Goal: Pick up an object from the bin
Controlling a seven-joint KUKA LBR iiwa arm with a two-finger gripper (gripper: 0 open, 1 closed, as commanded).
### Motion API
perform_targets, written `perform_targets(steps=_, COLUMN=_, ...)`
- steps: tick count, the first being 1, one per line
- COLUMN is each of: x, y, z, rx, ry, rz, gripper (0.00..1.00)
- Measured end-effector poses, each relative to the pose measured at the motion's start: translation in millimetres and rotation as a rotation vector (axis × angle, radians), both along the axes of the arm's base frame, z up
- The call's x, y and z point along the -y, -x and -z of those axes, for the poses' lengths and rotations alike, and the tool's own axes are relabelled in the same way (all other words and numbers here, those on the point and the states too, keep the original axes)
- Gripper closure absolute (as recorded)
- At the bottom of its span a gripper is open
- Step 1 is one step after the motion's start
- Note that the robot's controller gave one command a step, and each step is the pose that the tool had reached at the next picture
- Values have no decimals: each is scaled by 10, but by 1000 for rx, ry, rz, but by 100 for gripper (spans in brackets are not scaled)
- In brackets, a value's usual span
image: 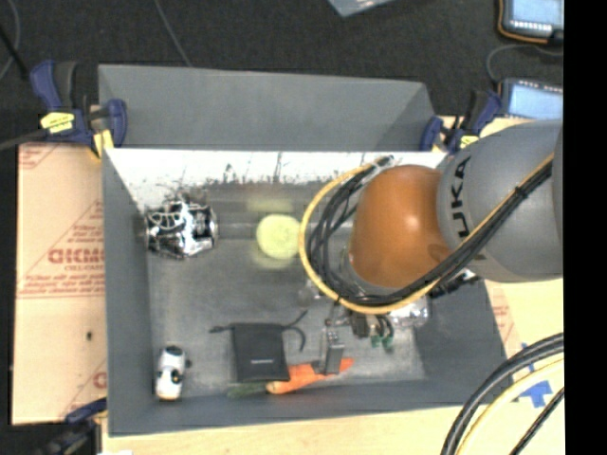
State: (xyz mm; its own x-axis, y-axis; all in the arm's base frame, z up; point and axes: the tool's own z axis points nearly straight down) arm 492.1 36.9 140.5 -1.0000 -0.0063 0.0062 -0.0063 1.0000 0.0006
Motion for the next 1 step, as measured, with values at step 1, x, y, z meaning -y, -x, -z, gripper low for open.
perform_targets(steps=1, x=1, y=-18, z=-44, rx=8, ry=0, rz=1, gripper=0)
